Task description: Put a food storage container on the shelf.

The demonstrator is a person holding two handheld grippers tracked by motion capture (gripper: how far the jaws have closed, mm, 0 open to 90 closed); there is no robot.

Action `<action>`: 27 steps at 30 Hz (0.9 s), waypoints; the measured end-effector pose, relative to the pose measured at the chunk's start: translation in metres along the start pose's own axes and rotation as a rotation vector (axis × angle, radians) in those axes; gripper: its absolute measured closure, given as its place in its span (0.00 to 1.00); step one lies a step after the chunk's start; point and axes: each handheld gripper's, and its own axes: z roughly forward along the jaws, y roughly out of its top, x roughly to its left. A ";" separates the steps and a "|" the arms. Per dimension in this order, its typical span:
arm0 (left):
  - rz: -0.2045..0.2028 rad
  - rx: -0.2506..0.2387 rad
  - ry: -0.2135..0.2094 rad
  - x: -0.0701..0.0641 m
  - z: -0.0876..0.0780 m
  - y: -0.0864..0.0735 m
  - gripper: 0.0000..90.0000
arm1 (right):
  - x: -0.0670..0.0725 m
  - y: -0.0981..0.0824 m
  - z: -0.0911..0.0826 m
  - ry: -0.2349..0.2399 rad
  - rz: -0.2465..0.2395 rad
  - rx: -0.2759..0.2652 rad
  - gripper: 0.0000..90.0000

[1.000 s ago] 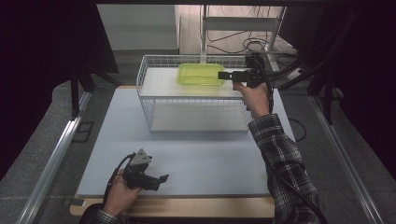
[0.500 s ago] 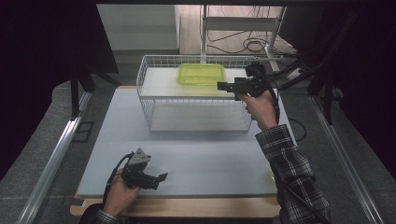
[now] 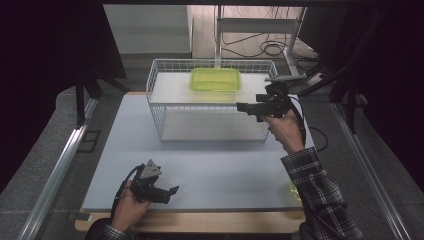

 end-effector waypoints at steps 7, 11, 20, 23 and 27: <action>0.023 0.001 0.018 0.000 0.002 -0.001 0.02 | 0.003 -0.016 -0.003 0.001 -0.032 0.015 0.08; 0.012 -0.013 0.023 0.003 0.001 -0.002 0.01 | 0.005 -0.025 -0.006 0.005 -0.044 0.029 0.07; 0.017 -0.008 0.017 0.003 0.003 -0.002 0.00 | 0.006 -0.048 -0.013 0.001 -0.095 0.046 0.06; 0.015 -0.007 0.014 0.003 0.003 -0.002 0.00 | 0.006 -0.057 -0.016 -0.008 -0.099 0.051 0.06; 0.016 -0.004 0.011 0.004 0.003 -0.002 0.00 | 0.006 -0.068 -0.020 -0.017 -0.107 0.053 0.07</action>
